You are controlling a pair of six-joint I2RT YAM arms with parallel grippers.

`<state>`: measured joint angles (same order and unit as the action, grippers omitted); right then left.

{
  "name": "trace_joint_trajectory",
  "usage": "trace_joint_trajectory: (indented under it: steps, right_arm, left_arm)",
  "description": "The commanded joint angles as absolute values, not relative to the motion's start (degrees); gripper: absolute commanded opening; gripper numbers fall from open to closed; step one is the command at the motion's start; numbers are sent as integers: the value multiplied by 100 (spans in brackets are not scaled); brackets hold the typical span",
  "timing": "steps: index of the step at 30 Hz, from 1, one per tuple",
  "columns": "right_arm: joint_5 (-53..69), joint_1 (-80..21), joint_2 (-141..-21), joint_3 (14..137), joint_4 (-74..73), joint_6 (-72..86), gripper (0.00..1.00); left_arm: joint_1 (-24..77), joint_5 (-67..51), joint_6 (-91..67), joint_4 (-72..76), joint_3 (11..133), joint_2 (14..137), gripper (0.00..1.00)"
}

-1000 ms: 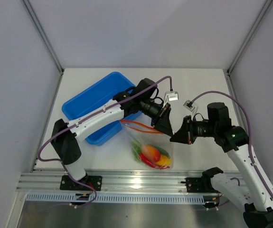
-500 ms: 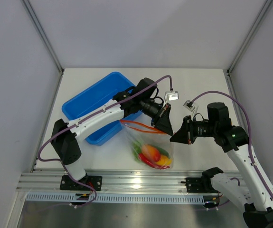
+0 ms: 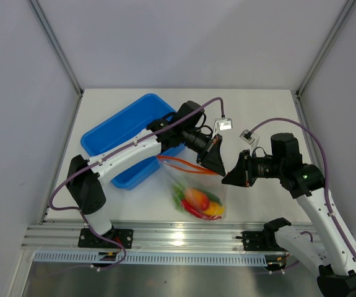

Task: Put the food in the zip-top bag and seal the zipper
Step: Zip the zipper food storage bag at the center of the board.

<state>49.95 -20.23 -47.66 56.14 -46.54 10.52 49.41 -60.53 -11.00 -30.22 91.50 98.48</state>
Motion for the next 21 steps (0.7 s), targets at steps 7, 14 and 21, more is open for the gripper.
trace_joint_trajectory:
  steps: [7,14,21]
  right_arm:
    - [4966,-2021,-4702,5959,-4518,1142,0]
    - [4975,-2013,-4650,5871,-4535,1125,0]
    - [5062,-2021,-4605,5792,-4465,1187,0]
  left_arm:
    - [4913,-5959,-1099,-2936,9255,9695,1]
    - [4896,-5941,-1204,-2787,9220,9633,23]
    - [4887,-5898,-1345,-2610,9220,9641,42]
